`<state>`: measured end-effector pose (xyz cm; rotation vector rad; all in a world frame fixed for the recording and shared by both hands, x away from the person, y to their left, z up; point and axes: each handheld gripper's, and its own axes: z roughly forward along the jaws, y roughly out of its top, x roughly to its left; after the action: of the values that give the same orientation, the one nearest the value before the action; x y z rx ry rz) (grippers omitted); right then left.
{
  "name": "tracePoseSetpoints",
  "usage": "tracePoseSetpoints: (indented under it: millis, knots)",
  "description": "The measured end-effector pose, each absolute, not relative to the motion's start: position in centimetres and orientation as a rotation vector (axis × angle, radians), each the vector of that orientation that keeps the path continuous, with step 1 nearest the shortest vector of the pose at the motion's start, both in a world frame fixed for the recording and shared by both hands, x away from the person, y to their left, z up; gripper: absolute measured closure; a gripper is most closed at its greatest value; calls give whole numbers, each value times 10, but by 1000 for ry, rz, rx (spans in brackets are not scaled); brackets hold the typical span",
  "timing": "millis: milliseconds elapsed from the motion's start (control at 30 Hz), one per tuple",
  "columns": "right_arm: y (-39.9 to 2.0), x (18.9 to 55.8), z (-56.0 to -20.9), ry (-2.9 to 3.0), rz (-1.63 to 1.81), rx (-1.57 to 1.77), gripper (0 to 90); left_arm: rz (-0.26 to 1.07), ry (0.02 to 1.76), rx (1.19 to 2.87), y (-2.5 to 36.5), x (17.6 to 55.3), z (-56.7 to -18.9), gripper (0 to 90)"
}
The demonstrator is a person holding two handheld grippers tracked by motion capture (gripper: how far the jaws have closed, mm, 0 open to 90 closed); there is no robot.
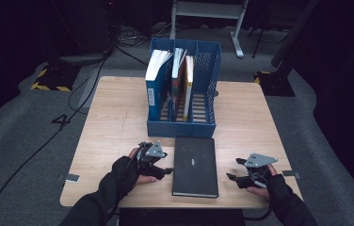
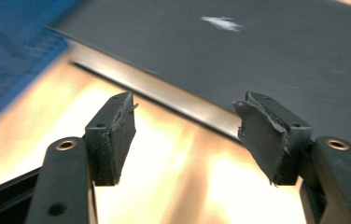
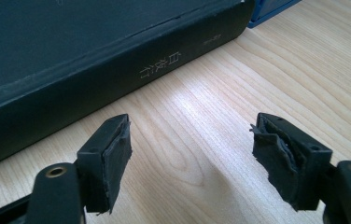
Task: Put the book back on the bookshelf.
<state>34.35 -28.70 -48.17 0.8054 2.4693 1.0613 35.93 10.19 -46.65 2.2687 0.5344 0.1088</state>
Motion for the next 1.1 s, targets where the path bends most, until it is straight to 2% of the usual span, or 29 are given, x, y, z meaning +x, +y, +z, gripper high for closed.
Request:
tracePoseSetpoints:
  millis: [200,500,767,1100]
  knots:
    - [-287,343,-481,2469,1061,801,279,-82,592,2188,98,354,-468,267]
    - [-281,344,-482,2488,1066,779,273,-171,749,2173,87,365,-478,186]
    - [-275,348,-484,2523,1052,762,271,-243,779,2174,79,383,-487,159]
    - [-269,364,-482,2565,1142,813,462,-281,762,2198,64,400,-488,118]
